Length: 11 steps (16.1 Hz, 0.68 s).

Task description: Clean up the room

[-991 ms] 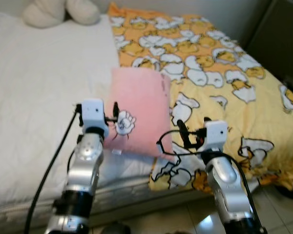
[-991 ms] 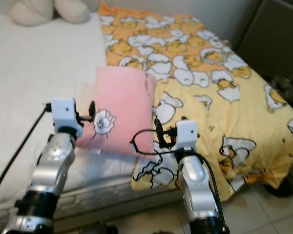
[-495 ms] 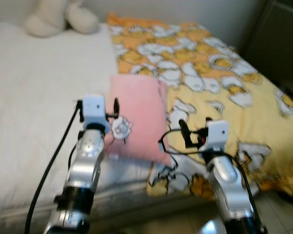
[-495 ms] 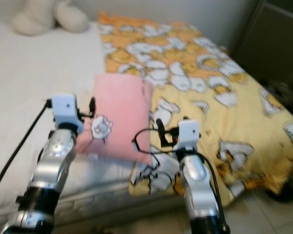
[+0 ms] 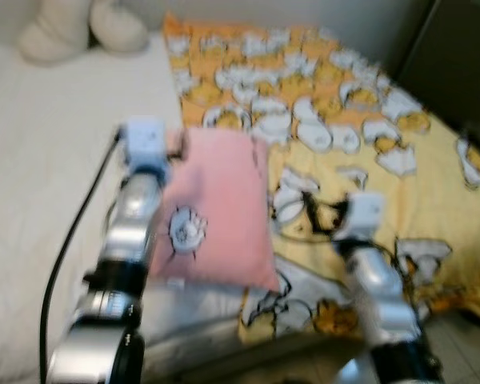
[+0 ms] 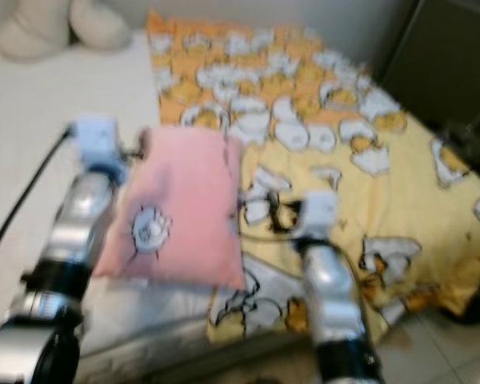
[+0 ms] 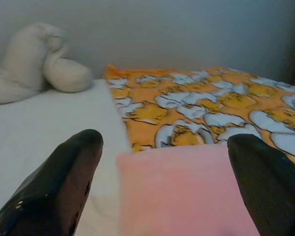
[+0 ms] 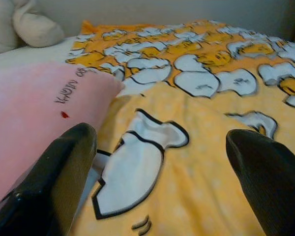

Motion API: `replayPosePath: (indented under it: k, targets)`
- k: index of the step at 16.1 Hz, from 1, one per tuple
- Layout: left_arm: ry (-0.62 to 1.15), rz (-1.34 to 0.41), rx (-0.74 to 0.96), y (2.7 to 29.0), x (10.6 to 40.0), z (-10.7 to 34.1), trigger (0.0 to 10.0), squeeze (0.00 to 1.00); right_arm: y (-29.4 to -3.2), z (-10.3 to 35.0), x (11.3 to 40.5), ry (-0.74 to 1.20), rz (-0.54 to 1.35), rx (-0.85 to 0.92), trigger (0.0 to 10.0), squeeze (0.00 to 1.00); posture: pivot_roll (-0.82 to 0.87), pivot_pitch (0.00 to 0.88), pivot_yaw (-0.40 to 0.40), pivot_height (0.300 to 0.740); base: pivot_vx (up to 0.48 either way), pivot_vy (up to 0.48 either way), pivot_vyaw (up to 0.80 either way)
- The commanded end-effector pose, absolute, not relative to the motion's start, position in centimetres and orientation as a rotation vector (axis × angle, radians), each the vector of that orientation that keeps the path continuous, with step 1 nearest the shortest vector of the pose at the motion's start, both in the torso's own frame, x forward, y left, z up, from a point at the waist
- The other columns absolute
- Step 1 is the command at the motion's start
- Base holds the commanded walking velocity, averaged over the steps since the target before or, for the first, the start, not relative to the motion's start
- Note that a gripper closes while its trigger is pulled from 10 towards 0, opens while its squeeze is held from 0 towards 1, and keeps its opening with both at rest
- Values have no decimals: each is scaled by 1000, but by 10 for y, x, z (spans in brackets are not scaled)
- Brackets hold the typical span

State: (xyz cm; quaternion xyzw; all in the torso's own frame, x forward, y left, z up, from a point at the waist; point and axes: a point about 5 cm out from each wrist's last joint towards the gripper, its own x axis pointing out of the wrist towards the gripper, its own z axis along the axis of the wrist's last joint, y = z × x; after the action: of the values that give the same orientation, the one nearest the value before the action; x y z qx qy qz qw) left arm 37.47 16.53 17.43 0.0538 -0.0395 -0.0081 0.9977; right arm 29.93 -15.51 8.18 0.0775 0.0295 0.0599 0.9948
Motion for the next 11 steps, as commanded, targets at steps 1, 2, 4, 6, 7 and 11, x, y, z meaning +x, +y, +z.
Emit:
replayPosePath:
  k: [1, 2, 4, 6, 7, 11]
  targets:
    - [-9, 27, 56, 196, 378, 171, 10000, 0, -150, 87, 309, 65, 130, 234, 10000, 0, 31, 0, -25, 740, 0, 0, 0]
    - [21, 14, 39, 202, 383, 174, 10000, 0, -154, 86, 314, 78, 99, 287, 10000, 0, 33, 0, -24, 740, 0, 0, 0]
    - [109, -22, -1, 205, 390, 172, 10000, 0, -162, 81, 323, 120, 68, 365, 10000, 0, 33, 0, -14, 740, 0, 0, 0]
    - [193, -38, -51, 203, 394, 163, 10000, 0, -167, 81, 335, 145, 65, 420, 10000, 0, 45, 0, -14, 740, 0, 0, 0]
    - [229, -63, -86, 199, 395, 158, 10000, 0, -169, 82, 340, 148, 65, 431, 10000, 0, 46, 0, -11, 740, 0, 0, 0]
    - [301, -124, -74, 191, 396, 152, 10000, 0, -161, 79, 350, 194, 91, 491, 10000, 0, 91, 44, -20, 740, 0, 0, 0]
